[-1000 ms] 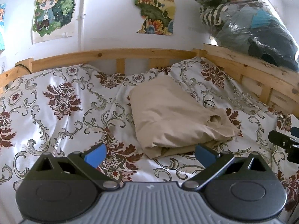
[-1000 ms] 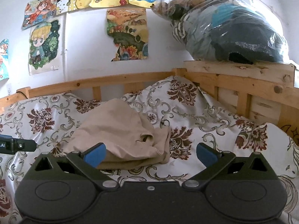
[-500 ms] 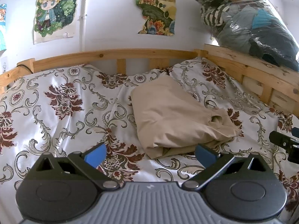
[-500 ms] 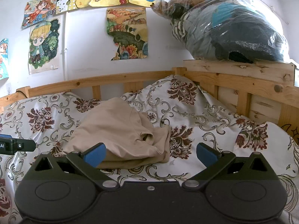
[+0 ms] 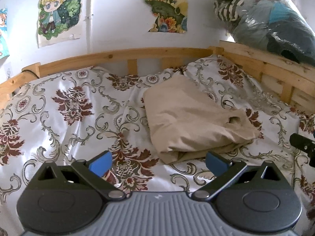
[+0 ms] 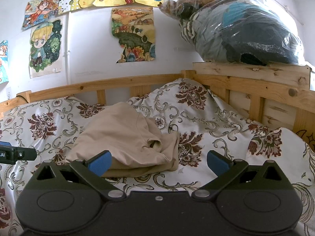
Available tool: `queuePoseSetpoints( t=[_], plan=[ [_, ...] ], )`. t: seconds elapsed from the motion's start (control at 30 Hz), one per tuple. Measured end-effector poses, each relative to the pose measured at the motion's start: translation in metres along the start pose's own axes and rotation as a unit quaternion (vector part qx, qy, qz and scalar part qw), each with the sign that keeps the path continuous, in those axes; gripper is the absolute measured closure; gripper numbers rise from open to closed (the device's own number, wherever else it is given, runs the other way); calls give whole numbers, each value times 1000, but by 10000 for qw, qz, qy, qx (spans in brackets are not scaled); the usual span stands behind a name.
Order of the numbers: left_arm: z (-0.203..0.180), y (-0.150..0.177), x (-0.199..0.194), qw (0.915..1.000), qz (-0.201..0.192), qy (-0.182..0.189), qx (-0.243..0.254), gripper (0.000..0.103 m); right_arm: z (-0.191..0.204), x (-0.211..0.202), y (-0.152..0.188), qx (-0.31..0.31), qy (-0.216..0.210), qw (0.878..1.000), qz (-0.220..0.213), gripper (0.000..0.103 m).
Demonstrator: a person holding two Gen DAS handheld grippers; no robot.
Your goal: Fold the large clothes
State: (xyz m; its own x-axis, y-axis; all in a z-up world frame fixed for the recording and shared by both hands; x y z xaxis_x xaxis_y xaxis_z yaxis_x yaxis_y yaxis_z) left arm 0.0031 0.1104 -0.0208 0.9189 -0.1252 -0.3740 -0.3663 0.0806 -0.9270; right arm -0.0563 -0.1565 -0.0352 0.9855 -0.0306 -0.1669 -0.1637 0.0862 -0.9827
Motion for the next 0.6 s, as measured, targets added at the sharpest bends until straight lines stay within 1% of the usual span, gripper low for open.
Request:
queuePoseSetpoints(
  t=[0.6],
  plan=[
    [0,-1,-2,9999,-62,-64,79,1,1,1,4,23,-43,10000,29,1]
  ],
)
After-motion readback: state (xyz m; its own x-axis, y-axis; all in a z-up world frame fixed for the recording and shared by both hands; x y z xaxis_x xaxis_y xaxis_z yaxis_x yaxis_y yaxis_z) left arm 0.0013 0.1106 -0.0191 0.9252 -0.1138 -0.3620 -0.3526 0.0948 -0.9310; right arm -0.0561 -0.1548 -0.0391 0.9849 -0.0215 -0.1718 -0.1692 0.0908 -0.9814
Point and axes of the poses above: each gripper's, at about its wrist camera, not at the fingertips, and x roughly the way its jaws point, z to its left, y to its underside, the point moved 2 cm from there along x, roughly the way its jaws point, and after that the axes turned 12 degrees about -z, right-handed, at the moved point
